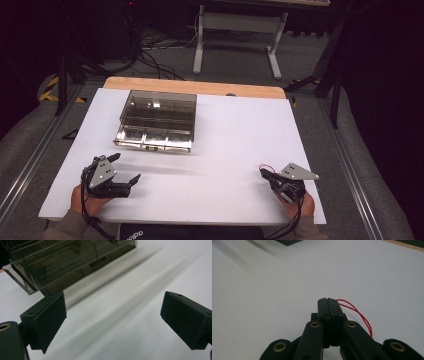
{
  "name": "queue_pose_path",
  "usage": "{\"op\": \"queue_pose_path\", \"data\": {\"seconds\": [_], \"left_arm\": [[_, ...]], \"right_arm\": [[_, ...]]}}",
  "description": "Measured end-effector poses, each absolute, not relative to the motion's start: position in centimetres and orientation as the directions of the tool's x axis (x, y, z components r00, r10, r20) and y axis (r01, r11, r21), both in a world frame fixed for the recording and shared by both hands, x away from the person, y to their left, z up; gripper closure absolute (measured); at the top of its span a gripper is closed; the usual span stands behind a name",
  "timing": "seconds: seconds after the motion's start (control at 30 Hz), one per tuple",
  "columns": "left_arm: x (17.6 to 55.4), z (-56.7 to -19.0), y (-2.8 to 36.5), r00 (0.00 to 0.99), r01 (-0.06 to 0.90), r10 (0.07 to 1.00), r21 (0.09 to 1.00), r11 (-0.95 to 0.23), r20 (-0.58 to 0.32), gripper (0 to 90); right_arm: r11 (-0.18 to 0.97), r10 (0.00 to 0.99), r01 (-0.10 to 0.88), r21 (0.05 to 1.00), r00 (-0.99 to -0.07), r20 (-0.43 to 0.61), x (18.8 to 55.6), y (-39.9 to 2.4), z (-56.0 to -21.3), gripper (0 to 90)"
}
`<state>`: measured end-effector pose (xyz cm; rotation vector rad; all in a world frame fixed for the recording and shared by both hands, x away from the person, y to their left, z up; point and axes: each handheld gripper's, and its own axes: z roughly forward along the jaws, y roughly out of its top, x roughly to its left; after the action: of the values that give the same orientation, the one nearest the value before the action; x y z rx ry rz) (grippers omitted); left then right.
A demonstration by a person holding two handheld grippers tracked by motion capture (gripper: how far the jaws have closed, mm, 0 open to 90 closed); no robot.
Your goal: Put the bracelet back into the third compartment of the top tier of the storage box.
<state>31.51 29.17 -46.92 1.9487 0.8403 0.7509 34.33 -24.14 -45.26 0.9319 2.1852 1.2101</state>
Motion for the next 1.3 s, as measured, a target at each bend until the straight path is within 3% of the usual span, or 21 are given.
{"op": "queue_pose_path", "data": {"seconds": [0.8,1.3], "left_arm": [[31.4,-47.0,28.8,0.591,0.264,0.778,0.86,-0.437,0.213,7.3],[31.4,-46.9,28.6,0.599,0.264,0.773,0.859,-0.438,0.21,7.5]], "right_arm": [[0.347,0.711,0.195,0.917,-0.693,-0.122,33.8,-23.1,-42.9,90.0],[0.326,0.692,0.086,0.941,-0.7,-0.176,34.6,-22.5,-39.3,90.0]]}}
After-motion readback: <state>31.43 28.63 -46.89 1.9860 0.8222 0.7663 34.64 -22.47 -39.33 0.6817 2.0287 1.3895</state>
